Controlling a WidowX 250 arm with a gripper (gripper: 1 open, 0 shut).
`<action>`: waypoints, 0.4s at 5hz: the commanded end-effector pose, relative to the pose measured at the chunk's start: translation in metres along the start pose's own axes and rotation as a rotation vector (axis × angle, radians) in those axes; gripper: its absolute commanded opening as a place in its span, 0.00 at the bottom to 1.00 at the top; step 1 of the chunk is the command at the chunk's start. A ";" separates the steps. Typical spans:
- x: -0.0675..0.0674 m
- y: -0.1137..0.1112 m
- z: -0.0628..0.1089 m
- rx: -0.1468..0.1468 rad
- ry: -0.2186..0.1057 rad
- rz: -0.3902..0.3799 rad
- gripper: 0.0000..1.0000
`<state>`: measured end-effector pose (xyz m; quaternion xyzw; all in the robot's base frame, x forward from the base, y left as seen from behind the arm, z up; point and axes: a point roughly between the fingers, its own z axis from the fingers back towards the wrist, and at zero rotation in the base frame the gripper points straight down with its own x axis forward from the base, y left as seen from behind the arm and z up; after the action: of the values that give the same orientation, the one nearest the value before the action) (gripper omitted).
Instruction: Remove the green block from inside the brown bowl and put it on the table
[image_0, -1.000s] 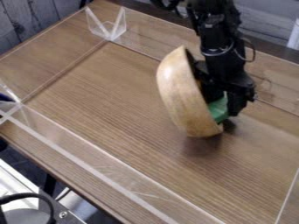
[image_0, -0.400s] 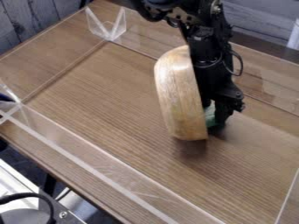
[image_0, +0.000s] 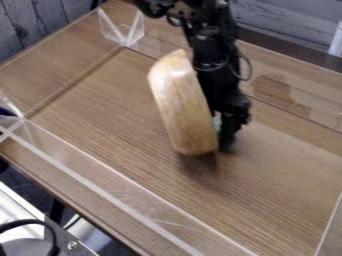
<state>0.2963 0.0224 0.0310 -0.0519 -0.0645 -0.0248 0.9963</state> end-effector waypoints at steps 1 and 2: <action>0.012 0.022 0.015 0.031 -0.069 0.022 1.00; -0.001 0.035 0.017 0.032 -0.067 0.048 1.00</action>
<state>0.2903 0.0553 0.0302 -0.0455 -0.0719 0.0030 0.9964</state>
